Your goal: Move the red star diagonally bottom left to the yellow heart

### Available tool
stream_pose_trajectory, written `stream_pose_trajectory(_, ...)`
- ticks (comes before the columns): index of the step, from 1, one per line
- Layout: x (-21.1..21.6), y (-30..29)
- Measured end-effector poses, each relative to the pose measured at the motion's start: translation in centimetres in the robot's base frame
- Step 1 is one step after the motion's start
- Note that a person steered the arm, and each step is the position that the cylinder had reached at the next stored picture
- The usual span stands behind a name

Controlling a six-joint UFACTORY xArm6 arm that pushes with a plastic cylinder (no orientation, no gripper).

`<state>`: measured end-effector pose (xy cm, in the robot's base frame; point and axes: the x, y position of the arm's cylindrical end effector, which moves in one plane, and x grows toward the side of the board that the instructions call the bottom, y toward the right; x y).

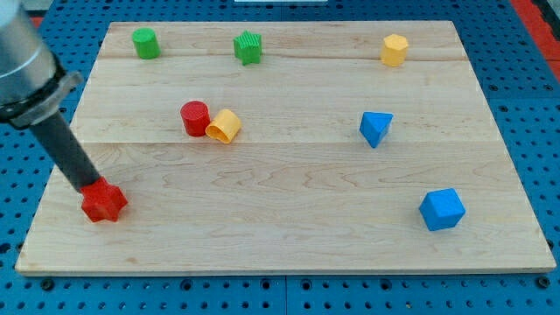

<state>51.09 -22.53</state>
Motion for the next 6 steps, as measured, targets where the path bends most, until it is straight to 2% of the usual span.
stream_pose_trajectory(1, -0.2, 2.2)
stream_pose_trajectory(3, 6.3, -4.8)
stream_pose_trajectory(4, 7.9, -1.2)
stream_pose_trajectory(6, 3.7, 4.3)
